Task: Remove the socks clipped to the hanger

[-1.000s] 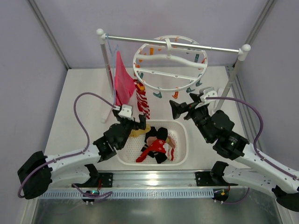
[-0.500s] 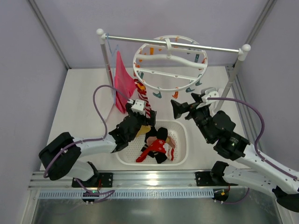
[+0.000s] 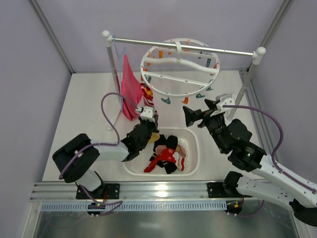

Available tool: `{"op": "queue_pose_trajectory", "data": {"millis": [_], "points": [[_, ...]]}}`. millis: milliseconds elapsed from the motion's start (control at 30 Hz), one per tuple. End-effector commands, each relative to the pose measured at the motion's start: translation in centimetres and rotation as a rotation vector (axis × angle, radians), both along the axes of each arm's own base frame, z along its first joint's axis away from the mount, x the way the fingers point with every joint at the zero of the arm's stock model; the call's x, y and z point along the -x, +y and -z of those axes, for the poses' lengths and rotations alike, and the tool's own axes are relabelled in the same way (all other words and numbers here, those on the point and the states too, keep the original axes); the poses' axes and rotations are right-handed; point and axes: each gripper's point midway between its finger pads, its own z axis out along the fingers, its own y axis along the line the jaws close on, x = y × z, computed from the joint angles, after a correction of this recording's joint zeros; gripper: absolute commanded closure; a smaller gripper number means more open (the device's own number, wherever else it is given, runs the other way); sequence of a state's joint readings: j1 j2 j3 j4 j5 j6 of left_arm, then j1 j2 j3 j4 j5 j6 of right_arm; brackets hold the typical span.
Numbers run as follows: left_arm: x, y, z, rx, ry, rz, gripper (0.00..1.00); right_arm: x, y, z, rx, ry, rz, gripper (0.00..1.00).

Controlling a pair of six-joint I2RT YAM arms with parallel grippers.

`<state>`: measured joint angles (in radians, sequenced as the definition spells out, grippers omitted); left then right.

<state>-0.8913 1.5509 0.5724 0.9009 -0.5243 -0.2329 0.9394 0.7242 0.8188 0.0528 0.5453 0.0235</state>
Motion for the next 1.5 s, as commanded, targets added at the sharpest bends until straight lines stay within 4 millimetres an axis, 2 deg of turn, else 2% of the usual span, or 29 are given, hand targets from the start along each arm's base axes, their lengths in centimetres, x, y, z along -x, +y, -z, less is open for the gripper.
{"op": "queue_pose_trajectory", "data": {"millis": [0, 100, 133, 200, 267, 300, 367, 467, 733, 767, 800, 867, 900, 967, 1033, 1167, 1233, 1400, 1467], "points": [[0.3, 0.6, -2.4, 0.109, -0.074, -0.01, 1.0, -0.1, -0.4, -1.2, -0.033, -0.032, 0.021, 0.0], [1.2, 1.2, -2.7, 0.113, -0.085, -0.002, 1.0, -0.2, -0.2, -1.5, -0.03, -0.034, 0.016, 0.0], [1.6, 1.3, -3.4, 0.123, -0.099, 0.007, 1.0, -0.4, 0.0, -1.4, -0.024, -0.033, 0.013, 0.0], [2.4, 1.7, -3.2, 0.12, -0.103, 0.016, 1.0, -0.4, 0.6, -1.8, -0.023, -0.039, -0.01, 0.0], [3.4, 1.7, -4.1, 0.131, -0.122, 0.038, 1.0, -0.7, 1.7, -1.7, -0.01, -0.034, -0.034, 0.0], [3.9, 1.7, -3.7, 0.121, -0.117, 0.048, 1.0, -0.4, 2.3, -2.6, -0.017, -0.047, -0.07, 0.0], [4.5, 1.9, -4.3, 0.126, -0.129, 0.059, 1.0, -0.7, 3.9, -2.7, 0.0, -0.045, -0.115, 0.0], [5.3, 2.1, -4.4, 0.123, -0.137, 0.075, 1.0, -0.6, 6.6, -4.8, 0.054, -0.071, -0.217, 0.0], [6.9, 2.0, -4.4, 0.125, -0.157, 0.143, 1.0, 0.5, 13.0, -4.7, 0.16, -0.076, -0.498, 0.0], [7.3, 1.8, -4.2, 0.12, -0.155, 0.16, 1.0, 0.4, 13.3, -4.9, 0.175, -0.068, -0.51, 0.0], [7.6, 1.5, -4.4, 0.12, -0.16, 0.175, 1.0, 0.3, 14.4, -3.6, 0.208, -0.038, -0.556, 0.0], [8.4, 0.9, -4.6, 0.123, -0.165, 0.211, 1.0, 0.2, 15.2, -3.7, 0.214, -0.029, -0.623, 0.0], [8.6, 0.7, -4.7, 0.122, -0.169, 0.221, 1.0, -0.1, 15.8, -3.0, 0.222, -0.007, -0.651, 0.0], [9.1, 0.3, -4.8, 0.125, -0.175, 0.238, 1.0, 0.3, 16.4, -3.3, 0.21, 0.003, -0.724, 0.0], [9.6, -0.1, -5.0, 0.128, -0.177, 0.257, 1.0, 0.0, 16.9, -2.4, 0.225, 0.034, -0.753, 0.0], [10.4, -1.2, -5.2, 0.136, -0.176, 0.302, 1.0, -0.3, 17.1, -2.3, 0.22, 0.054, -0.767, 0.0], [10.5, -1.7, -5.7, 0.14, -0.183, 0.306, 1.0, -0.4, 17.0, -2.2, 0.214, 0.064, -0.763, 0.0], [10.9, -2.7, -5.8, 0.122, -0.191, 0.316, 1.0, 1.3, 15.6, -3.4, 0.177, 0.019, -0.773, 0.0], [11.1, -2.9, -6.0, 0.129, -0.199, 0.318, 1.0, 1.4, 15.0, -3.2, 0.17, 0.017, -0.754, 0.0]]}}
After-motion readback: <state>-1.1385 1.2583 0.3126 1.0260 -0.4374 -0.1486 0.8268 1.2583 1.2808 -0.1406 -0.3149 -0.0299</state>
